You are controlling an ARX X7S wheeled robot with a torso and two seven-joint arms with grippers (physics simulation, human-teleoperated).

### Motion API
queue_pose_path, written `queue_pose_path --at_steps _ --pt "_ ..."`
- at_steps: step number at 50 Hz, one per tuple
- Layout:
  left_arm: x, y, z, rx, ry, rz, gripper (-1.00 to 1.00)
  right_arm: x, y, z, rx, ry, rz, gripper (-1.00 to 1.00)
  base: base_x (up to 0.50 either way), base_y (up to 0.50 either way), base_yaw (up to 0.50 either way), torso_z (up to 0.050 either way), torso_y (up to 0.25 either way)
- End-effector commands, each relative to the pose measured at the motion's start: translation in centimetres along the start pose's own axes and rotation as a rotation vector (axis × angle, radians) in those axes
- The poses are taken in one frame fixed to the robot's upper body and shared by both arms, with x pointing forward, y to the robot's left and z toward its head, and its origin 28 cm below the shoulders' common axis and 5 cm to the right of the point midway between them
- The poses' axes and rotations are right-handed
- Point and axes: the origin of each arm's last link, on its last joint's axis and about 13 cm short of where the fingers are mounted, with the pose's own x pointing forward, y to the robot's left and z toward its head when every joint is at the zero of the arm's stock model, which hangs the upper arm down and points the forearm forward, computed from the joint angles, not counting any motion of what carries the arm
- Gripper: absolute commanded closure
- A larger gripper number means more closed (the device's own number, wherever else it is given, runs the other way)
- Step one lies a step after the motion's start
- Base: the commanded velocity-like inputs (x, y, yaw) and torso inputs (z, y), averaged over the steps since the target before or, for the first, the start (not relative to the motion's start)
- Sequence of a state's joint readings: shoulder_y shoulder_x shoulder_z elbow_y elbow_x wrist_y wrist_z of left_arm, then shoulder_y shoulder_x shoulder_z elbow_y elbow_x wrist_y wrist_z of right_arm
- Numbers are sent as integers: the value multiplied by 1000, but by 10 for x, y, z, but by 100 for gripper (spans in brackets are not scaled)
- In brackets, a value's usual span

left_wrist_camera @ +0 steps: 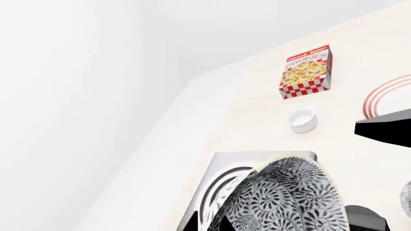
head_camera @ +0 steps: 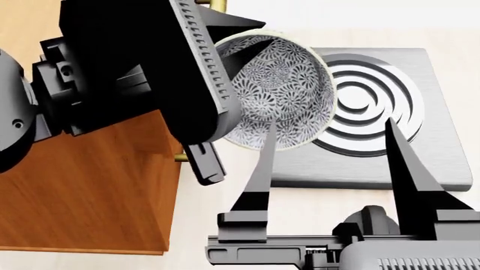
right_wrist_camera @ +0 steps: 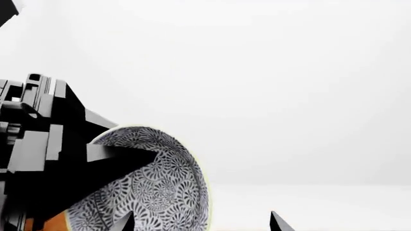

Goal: Pick the akita bowl on the wooden cabinet and place it on the plate.

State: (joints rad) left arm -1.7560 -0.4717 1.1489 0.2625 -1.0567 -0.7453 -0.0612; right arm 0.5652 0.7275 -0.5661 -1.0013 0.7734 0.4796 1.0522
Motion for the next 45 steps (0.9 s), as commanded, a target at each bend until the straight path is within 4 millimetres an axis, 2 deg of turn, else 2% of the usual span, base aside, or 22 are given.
queue_pose_path --at_steps 1,10,28,29,45 --pt "-8 -5 4 19 -34 -19 100 0 0 -1 0 2 0 -100 0 0 0 0 0" --pt "-16 -14 16 35 -72 -51 100 -1 0 -2 0 3 -2 -100 0 0 0 0 1" --pt "-21 -8 12 16 -72 -1 100 -2 0 -2 18 1 -6 -100 0 0 0 0 0" --pt "-21 -8 12 16 -71 -1 100 -1 -1 -2 19 4 -11 100 0 0 0 0 0" --pt "-19 -8 10 7 -73 7 100 0 -1 -2 4 6 -26 100 0 0 0 0 1"
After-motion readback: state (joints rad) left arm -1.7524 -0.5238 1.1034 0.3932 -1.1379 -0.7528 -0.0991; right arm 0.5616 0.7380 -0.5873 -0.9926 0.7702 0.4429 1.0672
